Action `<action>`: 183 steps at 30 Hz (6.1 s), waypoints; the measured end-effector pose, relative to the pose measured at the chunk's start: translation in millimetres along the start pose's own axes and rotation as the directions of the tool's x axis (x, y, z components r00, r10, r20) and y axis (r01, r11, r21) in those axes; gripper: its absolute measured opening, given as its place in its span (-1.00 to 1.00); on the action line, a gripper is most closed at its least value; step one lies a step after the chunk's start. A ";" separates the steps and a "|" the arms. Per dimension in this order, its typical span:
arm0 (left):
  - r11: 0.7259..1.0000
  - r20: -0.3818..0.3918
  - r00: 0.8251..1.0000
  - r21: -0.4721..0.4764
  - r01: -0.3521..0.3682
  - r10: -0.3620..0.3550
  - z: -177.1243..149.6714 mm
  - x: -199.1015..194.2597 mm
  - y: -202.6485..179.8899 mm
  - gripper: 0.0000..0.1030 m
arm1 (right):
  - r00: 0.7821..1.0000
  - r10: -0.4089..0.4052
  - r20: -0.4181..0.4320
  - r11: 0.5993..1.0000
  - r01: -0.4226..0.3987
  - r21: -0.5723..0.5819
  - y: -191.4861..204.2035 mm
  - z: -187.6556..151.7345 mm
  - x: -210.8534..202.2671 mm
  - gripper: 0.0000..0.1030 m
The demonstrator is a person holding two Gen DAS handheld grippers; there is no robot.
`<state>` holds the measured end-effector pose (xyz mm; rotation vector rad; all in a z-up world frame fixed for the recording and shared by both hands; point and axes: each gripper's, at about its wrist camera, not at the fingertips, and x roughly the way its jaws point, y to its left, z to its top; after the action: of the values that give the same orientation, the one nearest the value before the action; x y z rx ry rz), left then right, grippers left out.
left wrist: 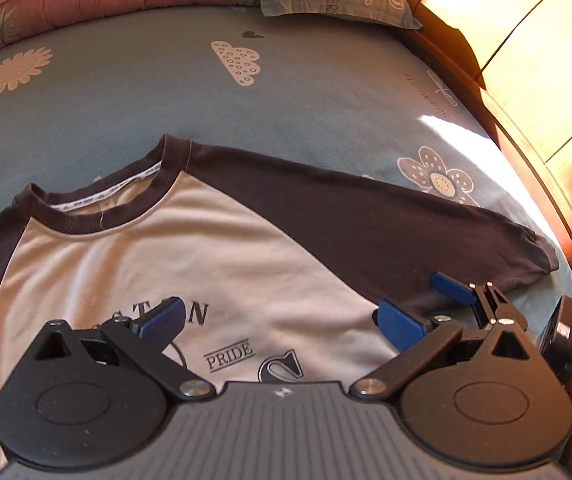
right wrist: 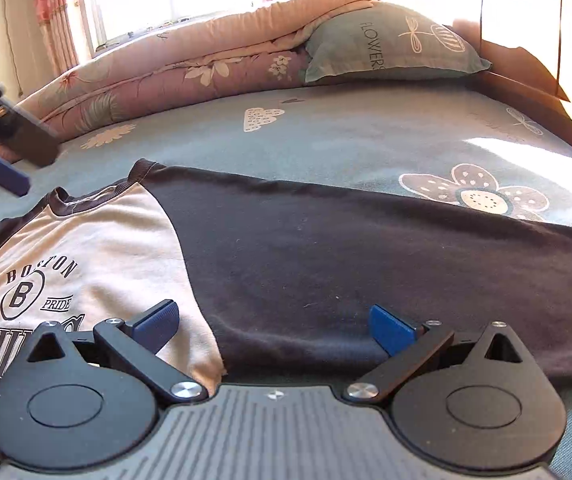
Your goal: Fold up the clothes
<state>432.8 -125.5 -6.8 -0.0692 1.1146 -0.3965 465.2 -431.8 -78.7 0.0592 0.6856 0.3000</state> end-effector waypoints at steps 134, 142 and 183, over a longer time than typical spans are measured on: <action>0.984 0.201 0.964 -0.072 -0.162 0.173 -308.3 -111.6 20.4 0.98 | 0.942 0.142 -0.303 0.911 -0.244 -0.332 113.2 -91.5 -82.0 1.00; 0.953 0.218 0.969 -0.299 -0.048 0.117 -270.8 -77.7 94.1 0.97 | 0.961 0.130 -0.245 0.926 -0.206 -0.315 113.0 -87.8 -90.4 1.00; 0.912 0.266 0.946 -0.311 0.268 -0.187 -273.2 -79.2 136.0 0.94 | 0.976 0.069 -0.205 0.977 -0.108 -0.185 129.8 -104.2 -207.1 1.00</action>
<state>198.9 66.8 -94.7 -0.5491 0.9358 -0.3879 214.7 -372.9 -12.4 -0.1297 0.8487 0.4632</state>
